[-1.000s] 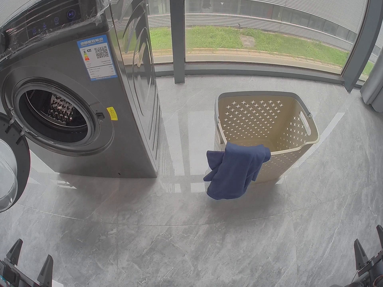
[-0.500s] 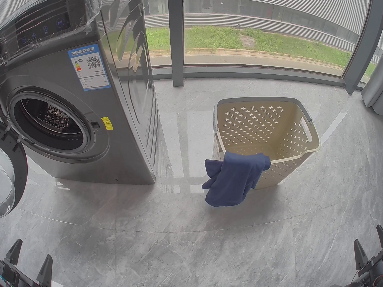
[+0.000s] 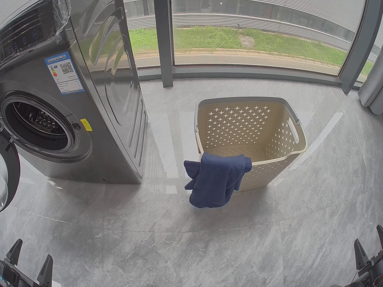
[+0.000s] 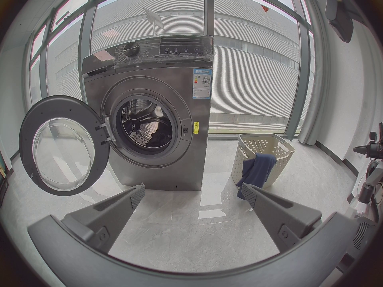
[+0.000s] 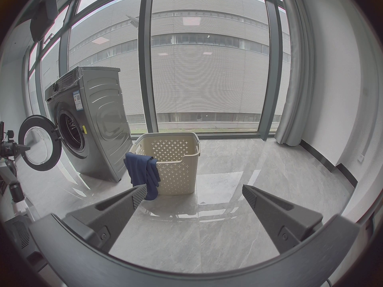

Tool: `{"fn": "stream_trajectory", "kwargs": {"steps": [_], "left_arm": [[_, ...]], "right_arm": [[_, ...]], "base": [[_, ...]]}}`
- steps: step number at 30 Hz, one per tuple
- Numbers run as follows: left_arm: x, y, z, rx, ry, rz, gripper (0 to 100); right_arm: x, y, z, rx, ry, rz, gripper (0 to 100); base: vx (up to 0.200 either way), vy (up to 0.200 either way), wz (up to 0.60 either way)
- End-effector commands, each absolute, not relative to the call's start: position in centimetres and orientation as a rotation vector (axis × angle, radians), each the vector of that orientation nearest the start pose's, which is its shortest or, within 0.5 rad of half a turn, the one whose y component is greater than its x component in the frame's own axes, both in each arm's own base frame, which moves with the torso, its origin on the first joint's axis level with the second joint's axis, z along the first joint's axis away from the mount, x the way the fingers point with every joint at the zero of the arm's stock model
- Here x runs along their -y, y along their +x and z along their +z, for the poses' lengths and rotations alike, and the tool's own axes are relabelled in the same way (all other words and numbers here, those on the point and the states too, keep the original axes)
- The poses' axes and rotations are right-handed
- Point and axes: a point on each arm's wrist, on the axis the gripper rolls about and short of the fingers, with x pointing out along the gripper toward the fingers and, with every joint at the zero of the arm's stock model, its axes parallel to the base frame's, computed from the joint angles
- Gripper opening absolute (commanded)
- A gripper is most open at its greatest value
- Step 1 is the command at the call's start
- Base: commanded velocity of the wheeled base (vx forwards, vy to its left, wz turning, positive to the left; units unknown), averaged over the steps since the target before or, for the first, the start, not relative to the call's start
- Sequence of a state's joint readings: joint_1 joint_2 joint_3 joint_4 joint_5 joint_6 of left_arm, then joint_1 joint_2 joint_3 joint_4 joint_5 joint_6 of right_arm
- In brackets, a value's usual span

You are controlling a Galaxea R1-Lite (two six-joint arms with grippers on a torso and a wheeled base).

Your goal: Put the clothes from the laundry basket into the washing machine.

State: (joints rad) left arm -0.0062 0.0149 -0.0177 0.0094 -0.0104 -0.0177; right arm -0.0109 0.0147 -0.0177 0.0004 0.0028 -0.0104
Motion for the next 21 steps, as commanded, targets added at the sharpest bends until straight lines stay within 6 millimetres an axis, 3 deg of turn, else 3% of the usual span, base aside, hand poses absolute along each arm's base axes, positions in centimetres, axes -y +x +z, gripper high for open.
{"fn": "stream_trajectory", "kwargs": {"steps": [1,21], "left_arm": [[0.01,-2.29,7.50,-0.008,-0.018,-0.017,100],[0.01,-2.29,7.50,-0.008,-0.017,-0.018,100]], "right_arm": [[-0.03,-2.28,7.55,0.000,-0.011,-0.008,100],[-0.03,-2.28,7.55,0.000,-0.011,-0.008,100]], "base": [[0.000,0.000,0.00],[0.000,0.000,0.00]]}}
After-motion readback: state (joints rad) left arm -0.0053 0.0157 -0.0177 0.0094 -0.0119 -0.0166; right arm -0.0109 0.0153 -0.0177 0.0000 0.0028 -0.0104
